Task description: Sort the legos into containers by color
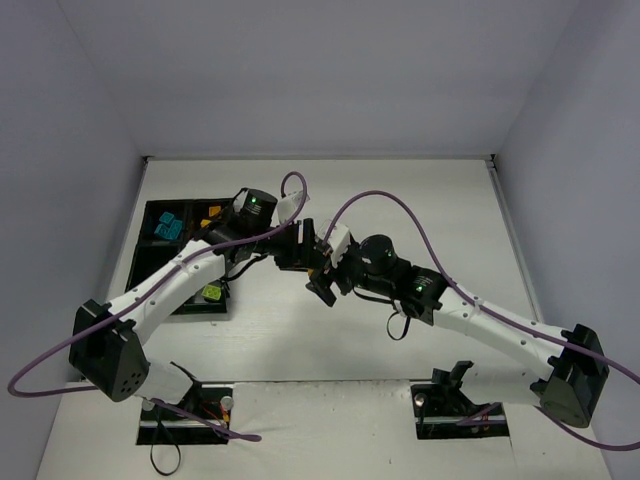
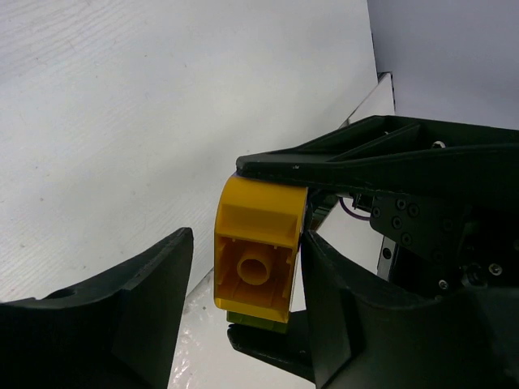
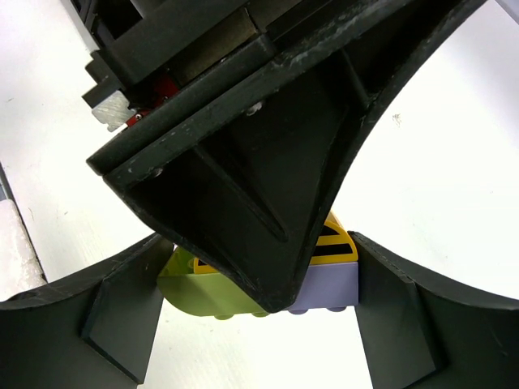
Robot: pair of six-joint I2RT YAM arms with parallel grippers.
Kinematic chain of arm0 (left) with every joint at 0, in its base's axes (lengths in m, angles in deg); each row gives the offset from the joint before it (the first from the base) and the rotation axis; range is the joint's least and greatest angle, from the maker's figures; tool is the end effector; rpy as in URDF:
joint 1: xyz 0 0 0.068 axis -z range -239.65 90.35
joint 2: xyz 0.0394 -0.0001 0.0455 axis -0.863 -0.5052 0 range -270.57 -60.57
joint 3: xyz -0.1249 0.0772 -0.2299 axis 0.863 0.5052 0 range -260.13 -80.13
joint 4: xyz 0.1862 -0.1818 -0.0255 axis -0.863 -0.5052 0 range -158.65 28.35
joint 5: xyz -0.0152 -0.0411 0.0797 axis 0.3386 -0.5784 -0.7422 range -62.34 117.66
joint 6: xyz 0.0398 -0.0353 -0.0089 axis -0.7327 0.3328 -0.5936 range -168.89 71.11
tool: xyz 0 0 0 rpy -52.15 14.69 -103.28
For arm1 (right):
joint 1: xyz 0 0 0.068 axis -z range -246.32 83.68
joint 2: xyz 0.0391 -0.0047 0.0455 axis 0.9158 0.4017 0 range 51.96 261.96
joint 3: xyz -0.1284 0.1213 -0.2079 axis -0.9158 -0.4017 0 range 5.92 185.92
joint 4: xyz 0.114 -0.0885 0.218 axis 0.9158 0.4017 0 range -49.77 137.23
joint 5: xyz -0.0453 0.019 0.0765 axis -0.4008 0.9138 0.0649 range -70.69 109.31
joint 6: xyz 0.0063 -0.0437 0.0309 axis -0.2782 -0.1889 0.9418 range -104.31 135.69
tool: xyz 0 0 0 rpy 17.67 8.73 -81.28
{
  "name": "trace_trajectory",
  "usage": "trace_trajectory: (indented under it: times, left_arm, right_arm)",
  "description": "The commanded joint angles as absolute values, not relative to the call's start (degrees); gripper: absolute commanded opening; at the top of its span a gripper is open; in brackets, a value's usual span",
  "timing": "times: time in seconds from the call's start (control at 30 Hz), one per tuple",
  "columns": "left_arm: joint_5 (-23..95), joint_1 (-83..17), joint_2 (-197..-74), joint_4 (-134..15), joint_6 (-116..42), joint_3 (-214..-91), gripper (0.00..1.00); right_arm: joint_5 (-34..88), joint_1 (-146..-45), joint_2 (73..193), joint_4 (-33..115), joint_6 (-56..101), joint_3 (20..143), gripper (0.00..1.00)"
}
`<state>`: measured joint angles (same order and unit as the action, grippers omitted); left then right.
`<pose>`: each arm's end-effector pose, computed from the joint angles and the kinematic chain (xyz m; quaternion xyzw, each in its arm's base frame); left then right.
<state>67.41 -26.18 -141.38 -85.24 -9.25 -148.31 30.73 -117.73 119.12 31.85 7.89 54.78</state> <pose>0.2476 -0.1909 0.3191 0.1084 0.8459 -0.4968 0.1610 0.1668 0.2204 0.3181 -0.4320 0.6307 0.3086 0.5660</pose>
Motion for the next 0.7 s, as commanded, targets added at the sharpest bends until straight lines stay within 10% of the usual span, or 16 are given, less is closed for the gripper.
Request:
trace_trajectory:
  times: [0.0,0.67]
  left_arm:
    - [66.51,-26.17,-140.28,-81.69,-8.90,-151.76,0.47]
    - [67.03,-27.92,-139.14,-82.83,-9.78,-152.29,0.08]
  right_arm:
    - [31.08,-117.73,117.18,28.10,7.16,55.84,0.00]
    - [31.35,-117.73,116.74,28.37,8.13,53.03,0.01]
